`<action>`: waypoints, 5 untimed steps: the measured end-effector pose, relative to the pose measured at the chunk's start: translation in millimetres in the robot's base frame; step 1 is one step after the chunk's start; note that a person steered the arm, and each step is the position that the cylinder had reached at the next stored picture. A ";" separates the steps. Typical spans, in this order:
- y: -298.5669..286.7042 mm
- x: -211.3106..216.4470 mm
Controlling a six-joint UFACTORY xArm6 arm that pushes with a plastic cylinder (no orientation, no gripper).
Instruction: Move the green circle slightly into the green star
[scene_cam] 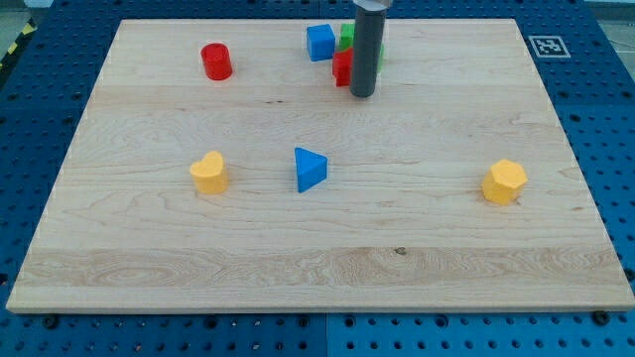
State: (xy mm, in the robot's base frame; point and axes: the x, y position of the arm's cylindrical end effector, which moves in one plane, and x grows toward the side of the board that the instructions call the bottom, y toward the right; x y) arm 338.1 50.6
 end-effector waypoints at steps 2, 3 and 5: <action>-24.3 -0.4; -24.5 -0.4; 15.7 12.5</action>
State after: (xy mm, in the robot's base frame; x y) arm 350.6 66.3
